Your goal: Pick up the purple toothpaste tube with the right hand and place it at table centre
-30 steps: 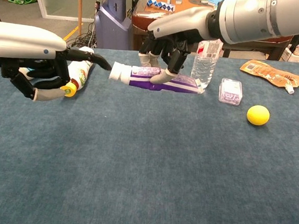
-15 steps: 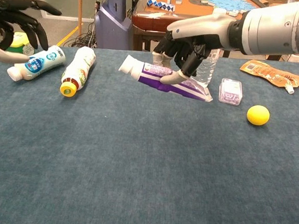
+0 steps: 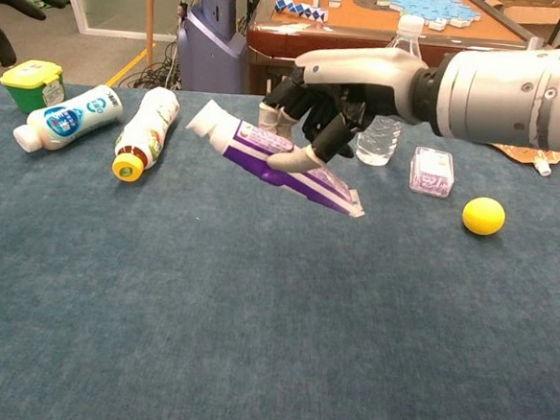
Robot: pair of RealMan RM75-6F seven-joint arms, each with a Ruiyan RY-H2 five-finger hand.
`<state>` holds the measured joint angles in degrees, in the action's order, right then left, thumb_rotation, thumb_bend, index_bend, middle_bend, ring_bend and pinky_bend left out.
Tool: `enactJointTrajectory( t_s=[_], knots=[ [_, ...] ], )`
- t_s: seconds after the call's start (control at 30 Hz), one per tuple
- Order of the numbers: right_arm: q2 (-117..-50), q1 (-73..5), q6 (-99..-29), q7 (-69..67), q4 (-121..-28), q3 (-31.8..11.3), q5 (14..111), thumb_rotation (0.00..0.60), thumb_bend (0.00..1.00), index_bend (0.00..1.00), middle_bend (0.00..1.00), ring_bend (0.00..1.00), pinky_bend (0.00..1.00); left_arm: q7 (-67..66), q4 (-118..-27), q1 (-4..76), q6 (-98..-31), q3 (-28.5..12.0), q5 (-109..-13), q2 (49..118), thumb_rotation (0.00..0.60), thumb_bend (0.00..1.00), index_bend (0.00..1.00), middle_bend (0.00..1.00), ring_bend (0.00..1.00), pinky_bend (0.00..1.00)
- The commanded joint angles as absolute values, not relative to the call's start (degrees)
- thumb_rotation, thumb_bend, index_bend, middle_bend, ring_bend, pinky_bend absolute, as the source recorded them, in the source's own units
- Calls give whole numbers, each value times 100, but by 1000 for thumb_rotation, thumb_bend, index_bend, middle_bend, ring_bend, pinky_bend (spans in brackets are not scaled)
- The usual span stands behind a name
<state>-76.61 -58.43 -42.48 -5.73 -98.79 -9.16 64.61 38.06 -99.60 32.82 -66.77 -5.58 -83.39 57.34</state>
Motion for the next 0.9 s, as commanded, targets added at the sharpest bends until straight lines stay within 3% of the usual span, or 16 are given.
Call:
enactJointTrajectory(
  t_s=[0.03, 0.43, 0.9],
  knots=[
    [-7865, -5770, -4383, -587, -9936, -980, 6492, 600, 874, 996, 877, 791, 724, 3921, -10003, 3268, -6693, -643, -8357, 5744, 8, 69, 0, 105, 94, 269],
    [-8909, -5641, -4907, -536, -9758, -1236, 6381, 600, 891, 1000, 892, 808, 755, 3958, -9975, 3386, -6599, -833, -8543, 5813, 0, 45, 0, 71, 68, 206],
    [-9908, -5640, -4995, -827, -9138, -1607, 6203, 600, 900, 1000, 898, 818, 761, 2937, -9448, 3658, -6710, -896, -9034, 6344, 0, 31, 0, 61, 42, 126]
  ],
)
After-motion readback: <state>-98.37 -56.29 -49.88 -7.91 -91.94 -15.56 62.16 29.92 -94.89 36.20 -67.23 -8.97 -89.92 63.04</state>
